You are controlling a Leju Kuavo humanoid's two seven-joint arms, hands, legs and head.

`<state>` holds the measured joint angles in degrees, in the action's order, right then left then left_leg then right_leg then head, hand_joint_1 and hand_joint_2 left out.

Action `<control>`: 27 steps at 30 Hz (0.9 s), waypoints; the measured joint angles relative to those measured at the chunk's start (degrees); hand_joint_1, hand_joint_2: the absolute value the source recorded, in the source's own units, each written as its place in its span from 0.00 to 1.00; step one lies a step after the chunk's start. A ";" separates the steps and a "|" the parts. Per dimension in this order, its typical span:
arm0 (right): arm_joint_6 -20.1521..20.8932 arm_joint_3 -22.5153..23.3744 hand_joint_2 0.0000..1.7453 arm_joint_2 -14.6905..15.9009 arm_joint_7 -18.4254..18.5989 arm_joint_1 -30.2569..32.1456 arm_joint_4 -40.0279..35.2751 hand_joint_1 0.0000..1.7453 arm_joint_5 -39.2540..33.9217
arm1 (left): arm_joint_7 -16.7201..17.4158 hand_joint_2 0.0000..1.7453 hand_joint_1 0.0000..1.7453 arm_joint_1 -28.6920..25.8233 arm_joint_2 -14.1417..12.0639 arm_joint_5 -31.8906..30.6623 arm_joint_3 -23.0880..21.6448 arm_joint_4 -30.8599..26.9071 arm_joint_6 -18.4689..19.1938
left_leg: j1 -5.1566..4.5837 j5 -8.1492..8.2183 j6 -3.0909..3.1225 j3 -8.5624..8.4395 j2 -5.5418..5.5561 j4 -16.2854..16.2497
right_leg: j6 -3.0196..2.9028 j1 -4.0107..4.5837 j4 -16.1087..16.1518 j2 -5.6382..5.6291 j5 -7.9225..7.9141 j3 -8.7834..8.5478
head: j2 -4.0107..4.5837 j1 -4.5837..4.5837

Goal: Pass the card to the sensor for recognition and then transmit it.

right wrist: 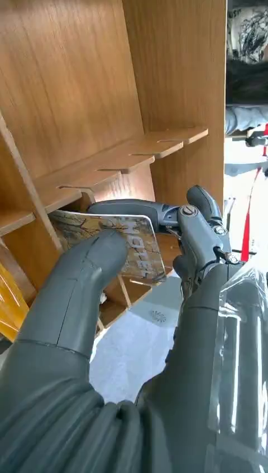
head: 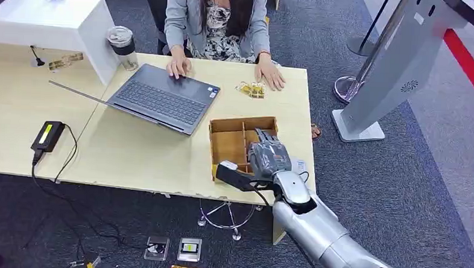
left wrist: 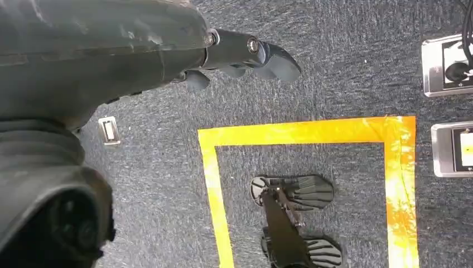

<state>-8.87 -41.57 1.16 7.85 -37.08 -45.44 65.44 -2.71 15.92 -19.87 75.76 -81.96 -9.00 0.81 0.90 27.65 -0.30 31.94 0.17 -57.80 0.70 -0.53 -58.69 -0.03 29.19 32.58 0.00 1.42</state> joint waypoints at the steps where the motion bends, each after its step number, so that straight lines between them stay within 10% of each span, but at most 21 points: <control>1: 0.00 0.00 1.00 0.09 -0.09 0.02 0.00 1.00 0.00 | 0.00 0.00 0.00 0.00 0.00 -0.02 0.00 0.00 0.00 | 0.00 0.00 0.00 -0.01 0.00 0.00 | 0.00 0.00 0.00 0.00 0.00 0.00 | 0.00 0.00; 27: -0.44 2.86 1.00 0.63 -2.86 -4.78 -10.58 1.00 -3.23 | -0.11 0.00 0.00 0.26 0.07 -1.03 -0.04 0.00 -0.20 | 0.00 -0.03 -0.04 -0.01 -0.03 -0.01 | 0.00 0.00 -0.03 -0.05 -0.01 0.00 | 0.00 0.00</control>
<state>-9.31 -38.71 1.79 4.98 -41.86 -56.02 62.20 -2.82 16.18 -19.80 74.73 -82.01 -9.00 0.61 0.90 27.62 -0.34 31.93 0.14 -57.81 0.70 -0.53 -58.72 -0.08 29.18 32.59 0.00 1.42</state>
